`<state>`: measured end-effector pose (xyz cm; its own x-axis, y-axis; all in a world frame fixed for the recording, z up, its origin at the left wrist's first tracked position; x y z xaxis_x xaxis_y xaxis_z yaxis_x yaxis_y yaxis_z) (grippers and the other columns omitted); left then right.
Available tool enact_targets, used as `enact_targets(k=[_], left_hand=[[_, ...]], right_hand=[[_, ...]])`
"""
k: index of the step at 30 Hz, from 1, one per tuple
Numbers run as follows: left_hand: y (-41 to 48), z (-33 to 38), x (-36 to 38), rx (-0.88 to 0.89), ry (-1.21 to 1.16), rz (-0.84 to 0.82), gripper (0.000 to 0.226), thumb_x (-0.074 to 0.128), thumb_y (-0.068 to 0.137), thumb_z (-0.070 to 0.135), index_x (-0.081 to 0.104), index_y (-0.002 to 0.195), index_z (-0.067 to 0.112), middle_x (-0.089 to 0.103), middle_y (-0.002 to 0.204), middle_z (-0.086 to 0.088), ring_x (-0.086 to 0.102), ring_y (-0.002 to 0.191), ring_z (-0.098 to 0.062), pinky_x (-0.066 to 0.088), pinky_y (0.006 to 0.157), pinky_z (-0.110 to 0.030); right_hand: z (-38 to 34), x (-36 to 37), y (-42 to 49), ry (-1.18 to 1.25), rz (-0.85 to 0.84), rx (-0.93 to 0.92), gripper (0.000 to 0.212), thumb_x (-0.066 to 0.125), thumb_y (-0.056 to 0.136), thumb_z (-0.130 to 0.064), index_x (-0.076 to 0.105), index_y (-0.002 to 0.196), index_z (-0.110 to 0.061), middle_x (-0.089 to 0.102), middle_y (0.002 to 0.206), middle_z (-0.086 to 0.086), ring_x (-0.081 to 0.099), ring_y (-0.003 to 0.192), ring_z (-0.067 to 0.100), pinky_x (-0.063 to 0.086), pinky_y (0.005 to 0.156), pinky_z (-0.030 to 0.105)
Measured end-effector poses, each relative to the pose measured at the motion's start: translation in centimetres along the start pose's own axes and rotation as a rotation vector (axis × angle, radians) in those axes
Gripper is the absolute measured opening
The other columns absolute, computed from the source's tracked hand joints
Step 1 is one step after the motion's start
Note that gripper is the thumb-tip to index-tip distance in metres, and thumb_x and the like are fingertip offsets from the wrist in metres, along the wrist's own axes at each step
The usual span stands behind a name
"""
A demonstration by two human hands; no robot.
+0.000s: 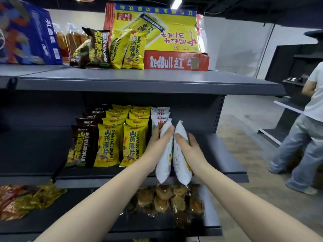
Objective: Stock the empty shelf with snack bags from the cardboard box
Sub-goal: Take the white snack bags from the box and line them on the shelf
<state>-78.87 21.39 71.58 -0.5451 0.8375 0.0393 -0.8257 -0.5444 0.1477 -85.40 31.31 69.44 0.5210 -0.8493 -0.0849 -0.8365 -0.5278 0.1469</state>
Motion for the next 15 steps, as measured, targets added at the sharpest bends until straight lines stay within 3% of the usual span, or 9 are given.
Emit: enact_targets(k=[2,6,8,10,15], left_hand=[[1.1,0.4,-1.7,0.000,-0.006,0.053,0.039,0.048,0.095,0.043,0.037,0.131,0.034,0.042,0.115,0.020,0.040,0.112,-0.001,0.033,0.089,-0.019],[3.4,1.0,-4.5,0.023,-0.001,0.100,0.053,0.042,0.096,0.047,0.025,0.144,0.032,0.033,0.118,0.019,0.032,0.114,-0.003,0.026,0.094,-0.023],[4.7,1.2,-5.6,0.037,0.003,0.099,0.052,0.042,0.096,0.047,0.027,0.143,0.030,0.035,0.121,0.019,0.035,0.121,-0.005,0.027,0.095,-0.025],[5.8,1.4,-6.6,0.061,0.000,0.111,0.051,0.042,0.096,0.044,0.031,0.142,0.028,0.040,0.122,0.016,0.039,0.123,-0.008,0.029,0.095,-0.026],[7.4,1.4,-8.2,0.046,-0.039,0.113,0.051,0.041,0.097,0.041,0.028,0.144,0.026,0.042,0.106,0.027,0.041,0.100,0.006,0.029,0.091,-0.024]], right_hand=[[0.3,0.8,1.8,-0.015,0.029,-0.004,0.045,0.054,0.091,-0.046,0.048,0.130,-0.024,0.060,0.123,-0.004,0.058,0.111,0.012,0.048,0.095,0.034],[1.4,2.4,6.2,-0.145,0.134,-0.011,0.063,0.055,0.086,-0.054,0.038,0.138,-0.023,0.054,0.131,-0.003,0.053,0.119,0.016,0.044,0.102,0.039],[2.0,3.1,8.0,-0.248,0.198,0.001,0.070,0.054,0.078,-0.064,0.035,0.137,-0.029,0.050,0.135,-0.002,0.053,0.120,0.019,0.047,0.098,0.044],[2.5,4.0,9.1,-0.380,0.235,-0.014,0.066,0.053,0.083,-0.060,0.032,0.138,-0.029,0.043,0.139,-0.001,0.051,0.121,0.023,0.046,0.095,0.041],[4.0,6.3,11.4,-0.626,0.341,-0.074,0.062,0.051,0.089,-0.053,0.029,0.138,-0.023,0.038,0.136,0.005,0.054,0.113,0.033,0.046,0.076,0.040]])
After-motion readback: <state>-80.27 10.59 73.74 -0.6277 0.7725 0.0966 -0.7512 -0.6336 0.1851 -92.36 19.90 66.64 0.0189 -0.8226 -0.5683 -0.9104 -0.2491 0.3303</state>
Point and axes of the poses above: each hand's wrist, its own y-axis towards the middle knuckle, its own x-axis out of the palm, z = x × y, the point moved 2 cm from there along y, towards the middle knuckle
